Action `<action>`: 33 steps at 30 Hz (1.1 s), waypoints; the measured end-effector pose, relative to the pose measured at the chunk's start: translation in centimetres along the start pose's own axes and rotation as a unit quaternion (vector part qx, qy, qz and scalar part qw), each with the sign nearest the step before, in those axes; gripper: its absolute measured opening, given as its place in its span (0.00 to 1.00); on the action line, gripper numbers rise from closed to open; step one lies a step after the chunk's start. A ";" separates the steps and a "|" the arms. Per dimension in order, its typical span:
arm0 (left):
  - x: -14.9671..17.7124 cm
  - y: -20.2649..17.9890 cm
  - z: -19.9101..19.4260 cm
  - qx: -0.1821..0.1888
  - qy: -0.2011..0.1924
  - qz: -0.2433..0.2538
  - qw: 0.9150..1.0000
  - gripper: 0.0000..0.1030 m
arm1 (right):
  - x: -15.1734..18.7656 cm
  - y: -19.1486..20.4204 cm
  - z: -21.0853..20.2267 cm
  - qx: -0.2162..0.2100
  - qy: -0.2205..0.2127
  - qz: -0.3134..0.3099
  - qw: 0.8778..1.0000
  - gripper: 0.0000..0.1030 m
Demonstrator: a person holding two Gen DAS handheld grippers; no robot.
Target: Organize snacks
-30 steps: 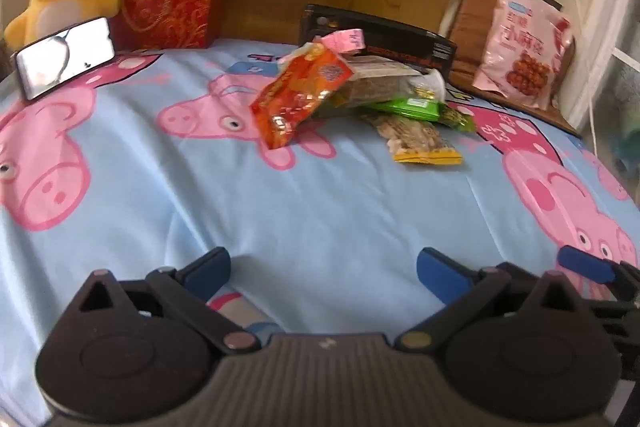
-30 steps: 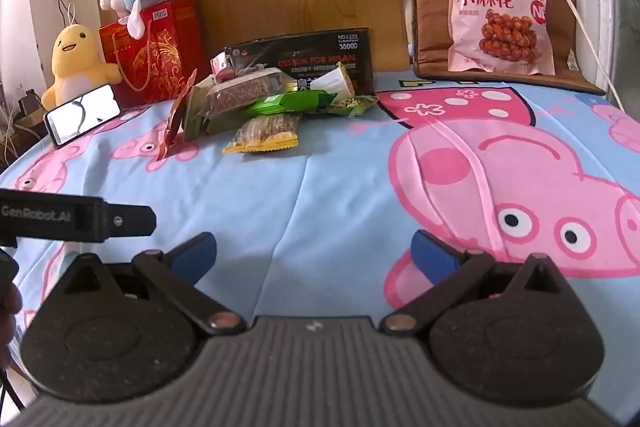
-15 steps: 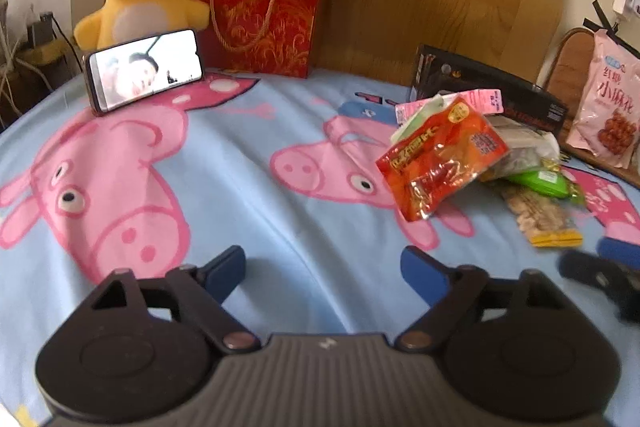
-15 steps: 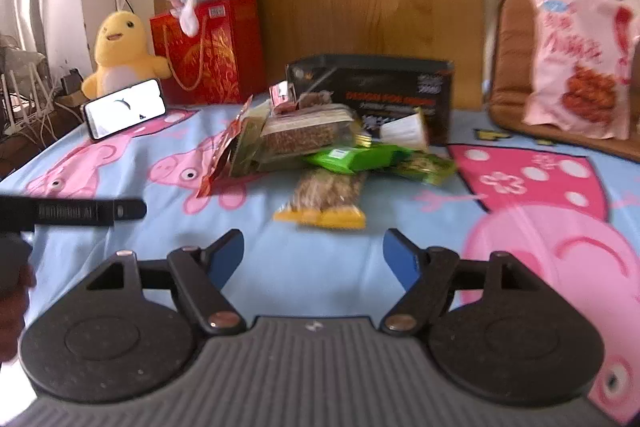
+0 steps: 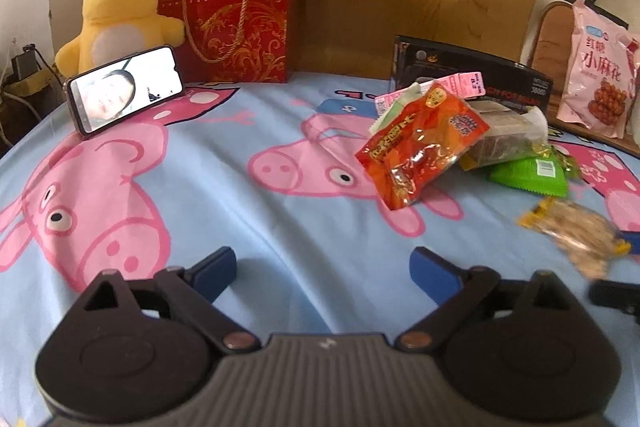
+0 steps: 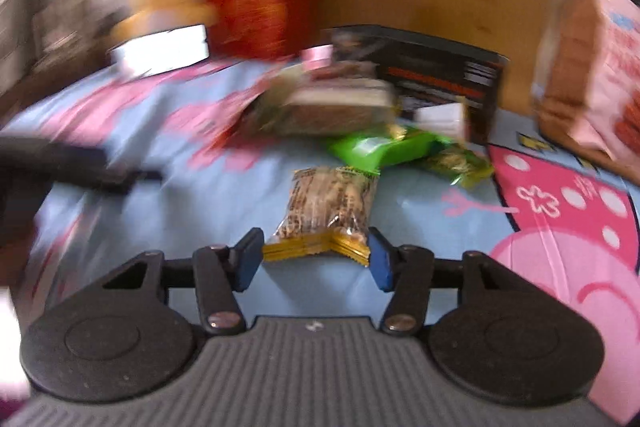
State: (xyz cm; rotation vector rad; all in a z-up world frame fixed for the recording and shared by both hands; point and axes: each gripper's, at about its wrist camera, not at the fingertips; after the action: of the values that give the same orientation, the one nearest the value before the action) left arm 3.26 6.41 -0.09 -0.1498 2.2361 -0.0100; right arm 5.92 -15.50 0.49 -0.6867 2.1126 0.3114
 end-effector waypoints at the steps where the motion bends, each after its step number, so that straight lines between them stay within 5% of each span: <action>1: 0.0 0.1 0.0 0.006 0.001 -0.002 1.000 0.93 | 0.7 -0.3 -0.9 0.009 -0.001 -0.022 1.000 0.61; 4: -0.3 -0.1 -0.2 0.039 0.008 -0.017 0.999 0.91 | 2.3 -2.0 -3.1 0.091 0.001 -0.037 0.995 0.69; 7: -0.7 -1.1 -0.3 0.067 0.012 -0.021 0.997 0.90 | 3.2 -4.6 -5.0 0.139 -0.004 0.025 0.990 0.69; 11: -0.8 -3.0 -0.4 0.089 0.002 -0.004 0.996 0.90 | 4.6 -5.3 -5.9 0.118 -0.018 0.095 0.988 0.69; 16: -0.8 -6.0 -0.6 0.098 -0.021 0.047 0.994 0.89 | 4.4 -3.8 -5.0 0.095 -0.029 0.079 0.992 0.69; 22: -0.5 -8.3 0.1 0.086 -0.086 0.106 0.987 0.90 | 2.0 -4.9 -4.4 0.083 -0.103 0.123 0.984 0.74; 25: -0.7 -8.5 1.6 0.107 -0.040 0.117 0.987 0.83 | 2.6 -6.5 -3.5 0.079 -0.120 0.196 0.970 0.75; 27: -1.0 -7.8 2.0 0.107 -0.027 0.093 0.989 0.83 | 2.7 -7.5 -2.8 0.082 -0.094 0.239 0.963 0.75; 33: -0.9 -6.9 2.1 0.109 -0.026 0.065 0.992 0.89 | 2.9 -7.6 -3.3 0.085 -0.114 0.251 0.958 0.75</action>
State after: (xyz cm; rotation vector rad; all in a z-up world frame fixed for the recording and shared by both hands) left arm 6.12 -0.26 -0.28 0.1132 2.1716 -0.1761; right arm 6.74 -24.25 0.38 0.0000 2.0344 0.4533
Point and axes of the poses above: each gripper's, at about its wrist camera, not at the fingertips, and z roughly the way its jaws point, y to its left, x to its underside, and after that the axes turned 1 degree about x, right-handed
